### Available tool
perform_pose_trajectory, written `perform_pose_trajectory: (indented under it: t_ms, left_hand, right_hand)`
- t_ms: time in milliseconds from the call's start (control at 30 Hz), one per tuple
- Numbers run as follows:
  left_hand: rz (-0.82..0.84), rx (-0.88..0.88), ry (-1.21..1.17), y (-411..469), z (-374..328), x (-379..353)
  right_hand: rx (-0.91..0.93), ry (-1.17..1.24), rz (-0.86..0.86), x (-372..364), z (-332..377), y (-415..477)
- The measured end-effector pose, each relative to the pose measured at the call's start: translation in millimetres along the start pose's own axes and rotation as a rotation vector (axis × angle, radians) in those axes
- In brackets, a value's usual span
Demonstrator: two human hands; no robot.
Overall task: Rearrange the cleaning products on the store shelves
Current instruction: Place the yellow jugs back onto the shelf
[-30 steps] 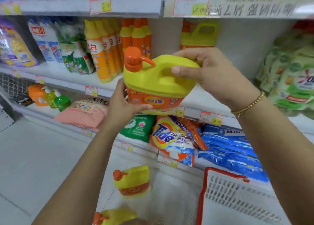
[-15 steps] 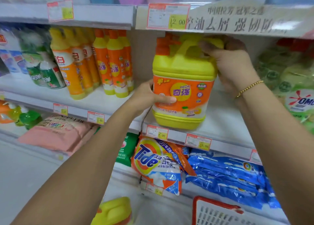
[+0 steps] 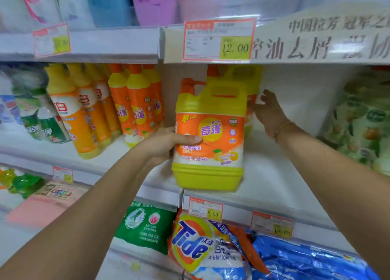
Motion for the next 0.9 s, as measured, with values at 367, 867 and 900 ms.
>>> perform_pose_trajectory:
  t_ms: [367, 867, 900]
  left_hand:
    - [0.037, -0.049, -0.162, 12, 27, 12]
    - [-0.031, -0.271, -0.151, 53, 17, 20]
    - [-0.030, -0.287, -0.160, 61, 17, 20]
  right_hand:
    - [0.108, -0.131, 0.187, 2, -36, 47]
    - [0.020, -0.579, 0.156, -18, -21, 71]
    - [0.002, -0.573, 0.168, -16, -20, 68]
Point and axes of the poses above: each hand's wrist, its own y-axis towards the middle knuckle, its own x-axis out of the back of the hand, z = x × y, the point moved 1 cm from there along y, towards the middle knuckle, and after that the axes turned 5 degrees about y, right-handed, at the moved point
